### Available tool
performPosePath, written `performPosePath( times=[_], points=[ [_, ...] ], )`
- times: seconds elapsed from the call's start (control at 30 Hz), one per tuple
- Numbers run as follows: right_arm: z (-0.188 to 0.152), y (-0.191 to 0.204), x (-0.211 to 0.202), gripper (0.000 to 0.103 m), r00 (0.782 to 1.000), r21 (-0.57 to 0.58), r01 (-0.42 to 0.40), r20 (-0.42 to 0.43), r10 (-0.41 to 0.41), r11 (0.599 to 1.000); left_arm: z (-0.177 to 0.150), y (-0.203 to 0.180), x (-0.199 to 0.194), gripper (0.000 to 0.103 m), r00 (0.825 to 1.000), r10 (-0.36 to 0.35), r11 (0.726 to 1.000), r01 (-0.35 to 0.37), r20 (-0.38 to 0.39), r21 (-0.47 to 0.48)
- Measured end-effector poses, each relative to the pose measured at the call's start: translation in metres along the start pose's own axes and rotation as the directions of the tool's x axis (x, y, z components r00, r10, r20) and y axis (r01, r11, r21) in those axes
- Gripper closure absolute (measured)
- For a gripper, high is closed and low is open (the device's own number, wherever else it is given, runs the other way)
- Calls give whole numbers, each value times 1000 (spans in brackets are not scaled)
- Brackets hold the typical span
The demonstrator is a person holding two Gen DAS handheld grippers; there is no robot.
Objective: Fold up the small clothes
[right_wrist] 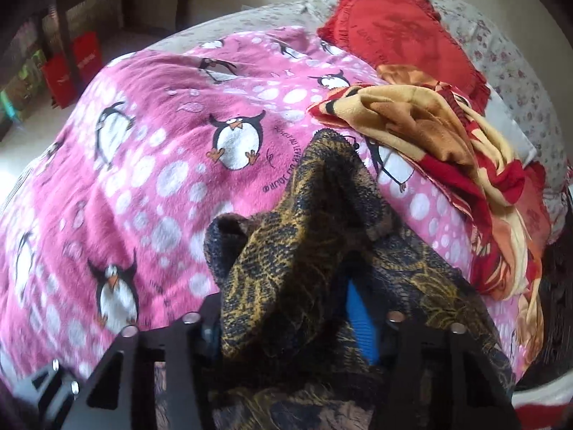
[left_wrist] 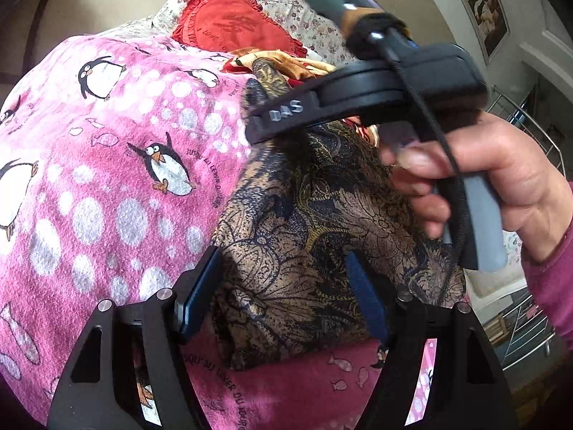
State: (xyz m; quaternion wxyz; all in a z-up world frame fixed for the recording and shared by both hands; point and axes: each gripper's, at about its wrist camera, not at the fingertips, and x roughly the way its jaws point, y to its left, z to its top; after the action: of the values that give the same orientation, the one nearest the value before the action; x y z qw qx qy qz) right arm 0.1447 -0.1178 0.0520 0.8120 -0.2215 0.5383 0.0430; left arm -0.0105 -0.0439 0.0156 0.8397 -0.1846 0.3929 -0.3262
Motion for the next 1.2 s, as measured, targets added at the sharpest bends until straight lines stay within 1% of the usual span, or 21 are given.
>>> performPosePath(
  times=[0.07, 0.13, 0.23, 0.33, 0.43, 0.47, 0.5, 0.57, 0.67, 0.73, 0.77, 0.8, 0.83, 0.9, 0.93, 0.97, 1.0, 1.07, 1.1, 1.13, 1.2],
  points=[
    [-5, -3, -5, 61, 1000, -3, -21, 11, 21, 1000, 0, -1, 0, 32, 1000, 3, 1000, -3, -2, 0],
    [-8, -6, -10, 69, 998, 6, -53, 27, 53, 999, 1, -6, -2, 32, 1000, 8, 1000, -8, 11, 14],
    [-12, -15, -15, 76, 993, 43, -109, 46, 107, 993, 5, -14, -3, 31, 999, 30, 999, -30, 14, 42],
    [-16, -30, -22, 80, 981, 110, -187, 67, 181, 976, 17, -17, -4, 31, 999, 42, 998, -42, 15, 47],
    [-19, -43, -26, 82, 967, 160, -251, 83, 241, 955, 28, -10, -5, 31, 999, 32, 999, -32, 24, -12],
    [-20, -45, -27, 82, 964, 167, -262, 89, 250, 951, 31, -7, -4, 31, 999, 28, 999, -27, 21, -36],
    [-20, -48, -28, 82, 961, 169, -271, 94, 258, 948, 34, -5, 0, 25, 999, 30, 998, -29, 14, -49],
    [-20, -50, -29, 82, 956, 176, -288, 99, 274, 941, 37, -5, 12, 21, 999, 37, 998, -38, -25, -43],
    [-19, -53, -25, 82, 950, 188, -310, 105, 295, 932, 31, -5, 32, 22, 994, 63, 997, -66, -87, -32],
    [-20, -54, -22, 82, 948, 197, -314, 108, 298, 929, 27, -11, 33, 22, 995, 57, 998, -57, -79, 2],
    [-21, -54, -20, 82, 948, 199, -316, 108, 300, 928, 26, -14, 35, 32, 995, 49, 999, -47, -91, 19],
    [-20, -55, -18, 82, 947, 200, -319, 108, 303, 926, 25, -17, 37, 44, 993, 45, 999, -42, -111, 26],
    [-21, -55, -18, 82, 946, 202, -321, 110, 304, 925, 25, -18, 41, 49, 989, 61, 998, -59, -131, 24],
    [-23, -55, -19, 82, 945, 199, -324, 114, 306, 925, 24, -21, 44, 74, 986, 94, 996, -91, -139, 26],
    [-24, -56, -21, 82, 945, 197, -323, 115, 305, 926, 24, -23, 45, 78, 983, 118, 993, -115, -142, 29],
    [-25, -56, -23, 82, 946, 194, -322, 118, 304, 927, 24, -25, 45, 79, 980, 139, 990, -137, -143, 27],
    [-27, -57, -27, 82, 946, 189, -319, 121, 300, 929, 25, -26, 45, 80, 979, 146, 989, -145, -141, 18],
    [-31, -59, -33, 82, 949, 178, -308, 126, 289, 935, 25, -33, 42, 84, 978, 160, 987, -161, -133, 4],
    [-34, -62, -37, 82, 950, 176, -302, 131, 282, 937, 25, -38, 39, 85, 976, 177, 984, -177, -129, 11],
    [-36, -64, -42, 82, 952, 178, -297, 135, 276, 938, 25, -47, 38, 85, 972, 201, 980, -198, -120, 34],
    [-42, -71, -50, 82, 953, 183, -288, 148, 264, 940, 26, -66, 37, 86, 969, 222, 973, -213, -107, 88]
  ],
)
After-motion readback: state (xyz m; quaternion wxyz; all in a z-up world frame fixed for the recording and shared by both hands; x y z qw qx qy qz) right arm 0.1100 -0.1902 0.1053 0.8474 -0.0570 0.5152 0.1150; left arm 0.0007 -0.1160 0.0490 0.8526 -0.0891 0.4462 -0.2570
